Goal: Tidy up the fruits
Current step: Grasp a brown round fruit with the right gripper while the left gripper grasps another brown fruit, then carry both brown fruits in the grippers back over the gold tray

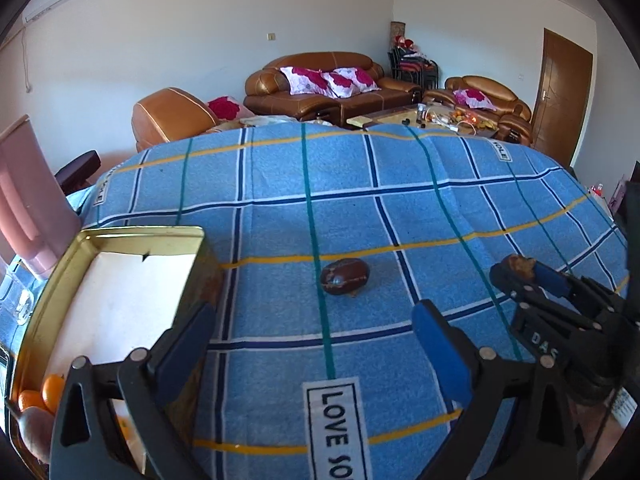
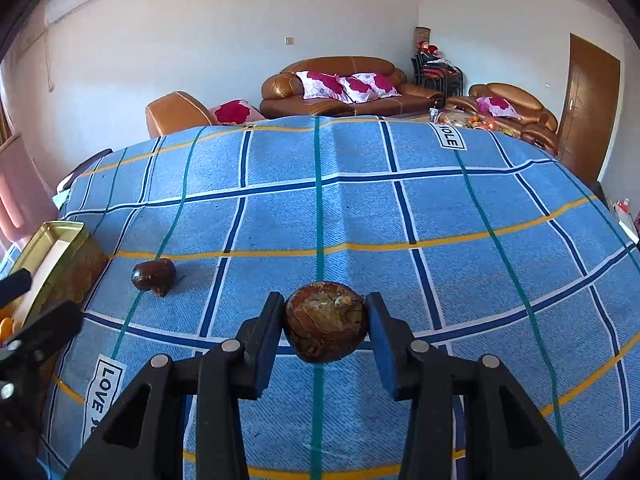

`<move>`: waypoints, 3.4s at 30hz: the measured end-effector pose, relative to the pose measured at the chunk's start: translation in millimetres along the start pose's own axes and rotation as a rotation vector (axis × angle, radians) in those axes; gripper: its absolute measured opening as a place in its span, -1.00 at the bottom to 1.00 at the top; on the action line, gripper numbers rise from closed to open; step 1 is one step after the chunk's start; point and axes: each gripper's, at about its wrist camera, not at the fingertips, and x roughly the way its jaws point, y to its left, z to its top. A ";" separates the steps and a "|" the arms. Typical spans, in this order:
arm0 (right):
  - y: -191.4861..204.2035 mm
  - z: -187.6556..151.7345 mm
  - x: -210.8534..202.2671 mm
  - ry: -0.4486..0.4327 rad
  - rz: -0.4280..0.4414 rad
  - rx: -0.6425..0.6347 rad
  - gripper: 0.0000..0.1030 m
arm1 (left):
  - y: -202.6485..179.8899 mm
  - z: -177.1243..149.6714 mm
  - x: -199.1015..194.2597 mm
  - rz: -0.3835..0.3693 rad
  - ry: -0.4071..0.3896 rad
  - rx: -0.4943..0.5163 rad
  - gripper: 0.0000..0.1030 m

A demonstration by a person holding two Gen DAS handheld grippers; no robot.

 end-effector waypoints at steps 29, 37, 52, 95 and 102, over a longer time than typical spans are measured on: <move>5.6 0.3 2.7 0.000 0.005 -0.056 -0.14 | -5.1 4.8 70.4 -0.115 0.115 -0.026 -0.21; 3.5 0.1 1.2 -0.008 0.019 -0.051 -0.14 | -2.8 0.2 57.9 -0.168 0.095 -0.023 -0.22; 4.1 -1.3 -10.9 -0.065 0.042 -0.060 -0.14 | -6.5 1.8 33.8 -0.153 -0.013 0.018 -0.21; 8.6 -11.8 -52.0 -0.284 0.034 -0.096 -0.14 | -14.8 -7.8 -4.4 -0.115 -0.222 0.058 -0.22; 9.3 -13.6 -56.4 -0.308 0.030 -0.102 -0.14 | -13.9 -10.1 -10.1 -0.112 -0.247 0.056 -0.21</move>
